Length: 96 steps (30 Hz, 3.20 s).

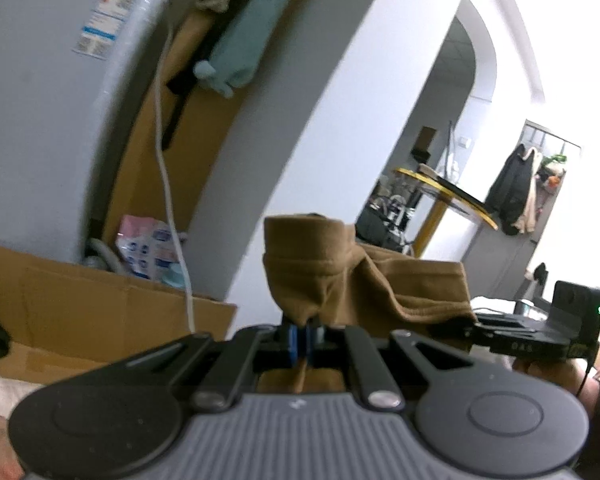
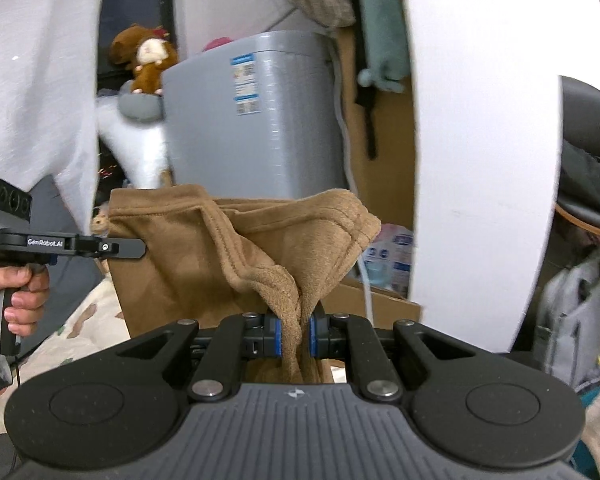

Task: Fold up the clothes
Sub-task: 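Lift the pinched folded shirt off the sheet with both grippers, then carry the held shirt with both grippers toward the grey backpack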

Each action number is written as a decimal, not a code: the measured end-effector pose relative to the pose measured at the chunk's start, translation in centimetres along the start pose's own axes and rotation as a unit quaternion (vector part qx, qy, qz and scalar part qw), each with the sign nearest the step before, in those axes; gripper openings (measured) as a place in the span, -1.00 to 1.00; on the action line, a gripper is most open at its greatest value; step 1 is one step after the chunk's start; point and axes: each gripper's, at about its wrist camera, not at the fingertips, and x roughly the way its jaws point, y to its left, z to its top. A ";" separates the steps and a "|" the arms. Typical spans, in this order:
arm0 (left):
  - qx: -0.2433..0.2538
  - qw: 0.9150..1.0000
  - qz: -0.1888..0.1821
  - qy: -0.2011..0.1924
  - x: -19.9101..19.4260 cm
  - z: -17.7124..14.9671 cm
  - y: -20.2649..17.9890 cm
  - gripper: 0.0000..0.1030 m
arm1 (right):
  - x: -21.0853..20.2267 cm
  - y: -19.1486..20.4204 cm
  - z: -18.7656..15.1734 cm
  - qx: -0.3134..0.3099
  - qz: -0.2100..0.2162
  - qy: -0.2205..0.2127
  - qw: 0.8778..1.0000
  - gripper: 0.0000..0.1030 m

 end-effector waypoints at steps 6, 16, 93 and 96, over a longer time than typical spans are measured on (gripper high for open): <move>0.008 0.999 -0.028 0.012 3.3 -0.7 -1.5 -0.92 | -1.7 -3.5 -1.3 0.018 -0.031 -0.002 0.999 -0.75; 0.008 0.998 -0.061 0.023 7.7 -1.5 -3.8 -0.92 | -4.0 -7.6 -2.9 0.038 -0.068 -0.012 0.997 -0.75; 0.067 0.987 -0.005 0.148 36.6 -9.0 6.6 -0.91 | 15.3 -24.6 -11.3 -0.009 -0.202 0.122 0.972 -0.74; 0.071 0.986 0.001 0.154 37.9 -10.1 7.8 -0.91 | 17.2 -25.5 -11.8 0.001 -0.207 0.118 0.971 -0.73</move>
